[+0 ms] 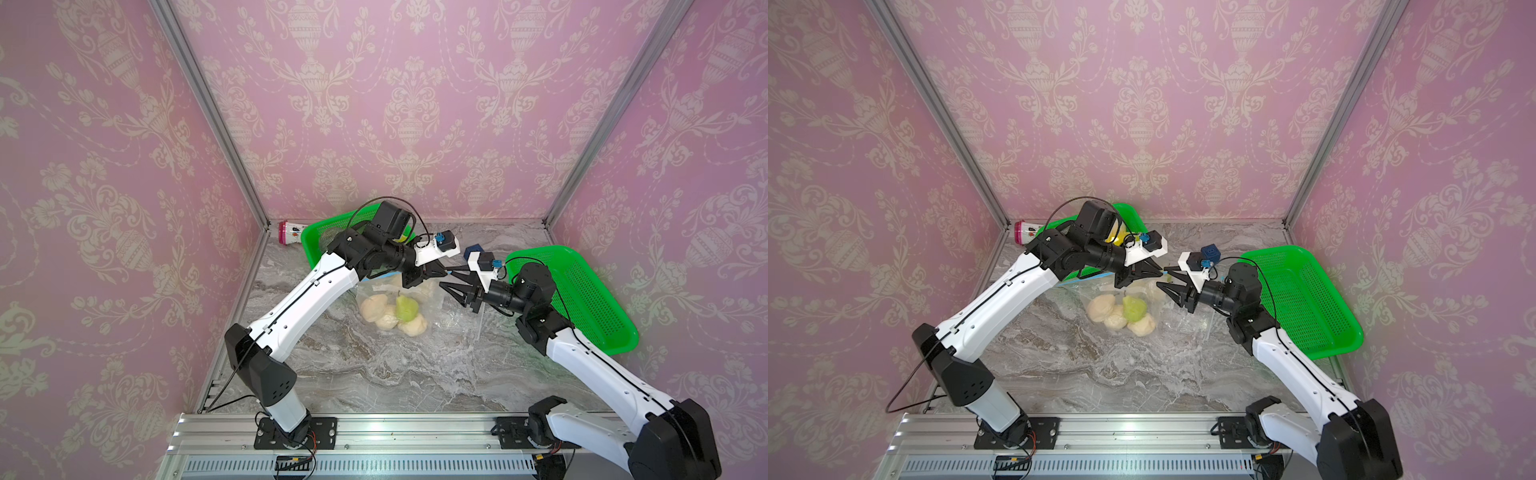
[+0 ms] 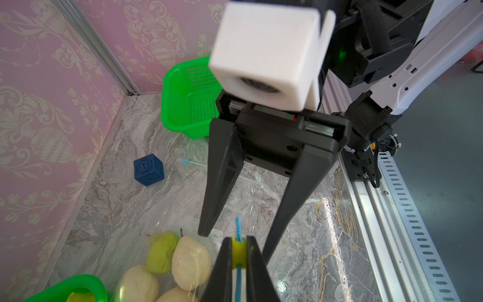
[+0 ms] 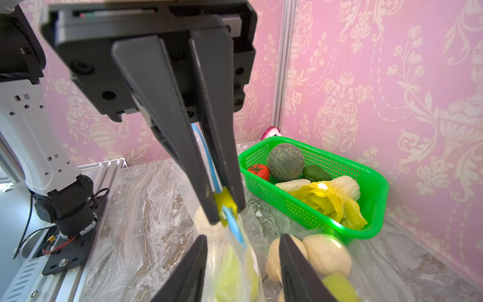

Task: Open the zip-top bag and take out the pear
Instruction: Adjust the zipper food storage bag at the center of the board.

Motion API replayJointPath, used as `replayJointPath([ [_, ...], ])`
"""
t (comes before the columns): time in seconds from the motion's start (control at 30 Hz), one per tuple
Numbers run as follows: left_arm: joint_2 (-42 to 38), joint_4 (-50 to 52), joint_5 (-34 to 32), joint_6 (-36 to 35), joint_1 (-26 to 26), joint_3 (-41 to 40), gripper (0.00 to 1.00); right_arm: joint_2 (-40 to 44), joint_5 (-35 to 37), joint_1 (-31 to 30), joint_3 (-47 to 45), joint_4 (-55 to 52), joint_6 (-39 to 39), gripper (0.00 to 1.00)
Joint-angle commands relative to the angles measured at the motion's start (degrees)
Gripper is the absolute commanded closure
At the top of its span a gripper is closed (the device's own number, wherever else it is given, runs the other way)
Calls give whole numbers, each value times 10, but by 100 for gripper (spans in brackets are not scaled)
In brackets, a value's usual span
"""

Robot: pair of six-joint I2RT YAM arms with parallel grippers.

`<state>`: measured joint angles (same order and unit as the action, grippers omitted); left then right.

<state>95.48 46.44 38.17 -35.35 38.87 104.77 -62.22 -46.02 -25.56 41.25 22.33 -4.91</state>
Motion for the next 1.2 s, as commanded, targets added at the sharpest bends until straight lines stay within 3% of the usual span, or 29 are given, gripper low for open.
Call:
replayJointPath([
  [0.0, 10, 24, -3, -16, 4, 20, 100, 8, 8, 1, 27, -62, -44, 59],
  [0.27, 15, 29, -10, -16, 4, 28, 100, -8, 5, 1, 45, -54, -32, 69],
  [0.37, 21, 29, -36, 5, 5, 40, 100, -12, 18, 0, 42, -49, -19, 62],
  [0.53, 50, 45, -89, 102, 4, 108, 100, 10, 78, 1, 35, -50, 3, 37],
  [0.7, 74, 91, -146, 200, 5, 198, 100, 47, 108, 6, 31, -60, 42, 28],
  [0.9, 77, 115, -230, 298, 10, 252, 100, 68, 172, 14, 68, -132, 110, 23],
  [1.17, 102, 145, -374, 410, 60, 352, 100, 55, 152, 14, 120, -208, 199, 25],
])
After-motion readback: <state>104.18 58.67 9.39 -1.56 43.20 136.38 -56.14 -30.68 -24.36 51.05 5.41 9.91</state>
